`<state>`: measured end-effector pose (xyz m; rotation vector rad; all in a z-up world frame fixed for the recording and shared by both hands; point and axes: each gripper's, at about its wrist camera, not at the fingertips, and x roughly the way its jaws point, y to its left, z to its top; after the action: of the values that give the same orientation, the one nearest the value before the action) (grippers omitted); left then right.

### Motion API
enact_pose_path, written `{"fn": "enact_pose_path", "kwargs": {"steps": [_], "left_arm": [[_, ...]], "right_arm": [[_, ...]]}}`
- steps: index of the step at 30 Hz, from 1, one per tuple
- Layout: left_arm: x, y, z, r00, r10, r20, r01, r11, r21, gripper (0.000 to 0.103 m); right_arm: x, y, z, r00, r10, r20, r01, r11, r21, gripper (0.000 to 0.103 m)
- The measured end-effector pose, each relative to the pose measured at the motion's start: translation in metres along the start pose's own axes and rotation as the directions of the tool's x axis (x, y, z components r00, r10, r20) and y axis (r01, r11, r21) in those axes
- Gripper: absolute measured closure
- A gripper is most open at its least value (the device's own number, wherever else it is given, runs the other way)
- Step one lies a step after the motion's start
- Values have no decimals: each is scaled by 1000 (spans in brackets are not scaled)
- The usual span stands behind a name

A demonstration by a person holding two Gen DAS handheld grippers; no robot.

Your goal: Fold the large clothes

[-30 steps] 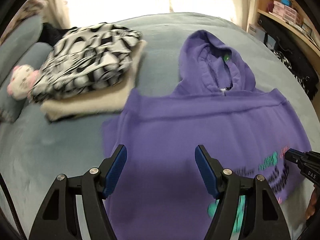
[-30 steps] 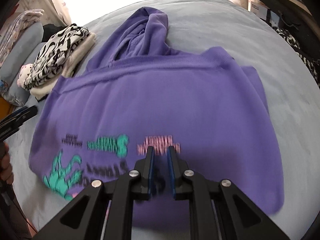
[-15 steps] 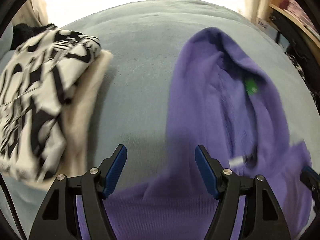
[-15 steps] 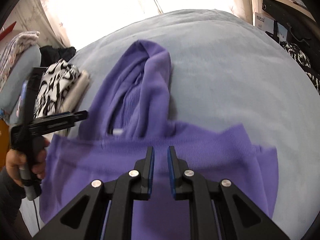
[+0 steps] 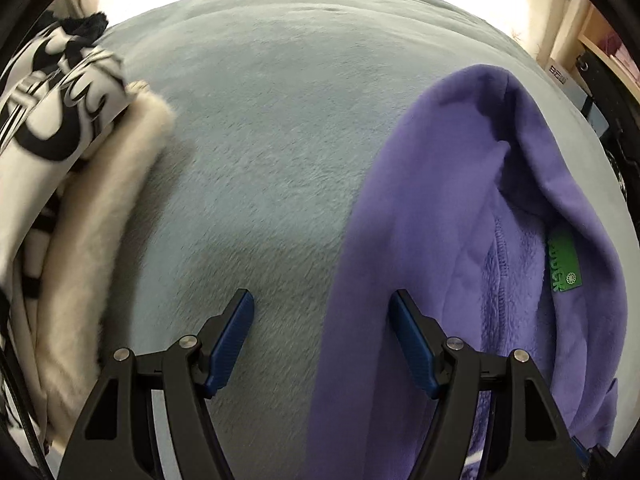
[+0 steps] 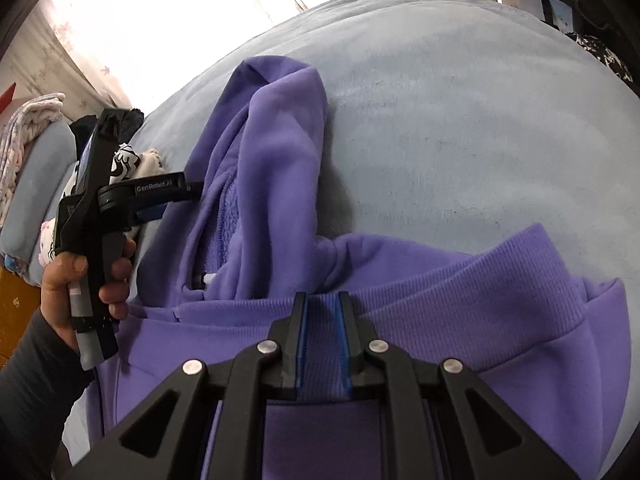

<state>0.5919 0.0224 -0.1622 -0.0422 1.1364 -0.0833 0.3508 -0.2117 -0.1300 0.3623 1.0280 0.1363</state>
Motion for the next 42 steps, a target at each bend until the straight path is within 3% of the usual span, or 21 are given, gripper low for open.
{"fn": "enact_pose_path", "kwargs": {"steps": [1,2,4,8,12,16,20,22,25,29,31,32,34,36,39,42], "left_arm": [[-1,-4,1,1000,-24,9,24,999,24,86],[-3,-9,1,998,-55,3,55,997,45,99],[-14,-16,3,999,-31,39,29,997,69,100],[-56,-26,-3,989,-85,122,70,990,120,100],[-135,-36,-30,948,-208,240,147,957,248,100],[-192,-39,-85,917,-311,249,208,906,368,100],[-235,-36,-166,880,-408,244,246,830,501,100],[-235,-29,-212,884,-420,204,256,801,541,100],[-214,-7,-252,914,-387,122,283,823,492,100],[-186,25,-269,912,-408,50,371,869,329,100],[-189,41,-263,892,-446,75,416,875,247,95],[-190,47,-259,884,-459,89,432,874,222,92],[-196,60,-238,858,-497,134,476,865,157,77],[-196,66,-217,845,-510,163,495,860,124,68],[-197,73,-191,826,-532,187,531,845,62,45],[-196,82,-169,793,-574,202,589,808,-15,32]], "right_arm": [[-1,0,2,1000,1,4,-1,1000,-1,90],[-3,0,4,1000,0,12,0,1000,-1,90],[-8,2,10,1000,-8,26,8,1000,-7,90],[-22,4,19,998,-21,56,23,1000,-18,90],[-41,6,18,997,-13,82,15,1000,-22,90],[-61,-1,8,996,-3,94,5,1000,-17,90],[-74,-2,-6,996,-16,84,18,1000,-24,90],[-81,-1,-17,997,-30,65,32,999,-41,90],[-82,7,-27,999,-41,30,43,996,-84,90],[-86,36,-27,999,-44,28,48,984,-173,89],[-81,62,-17,999,-42,32,48,966,-254,75],[-78,70,-12,998,-39,38,49,959,-280,61],[-74,93,-3,998,-22,58,40,939,-342,52],[-64,109,14,998,-13,63,35,930,-366,52],[-44,121,42,999,0,54,20,930,-367,52],[-22,128,64,999,-28,45,44,915,-401,52]]}}
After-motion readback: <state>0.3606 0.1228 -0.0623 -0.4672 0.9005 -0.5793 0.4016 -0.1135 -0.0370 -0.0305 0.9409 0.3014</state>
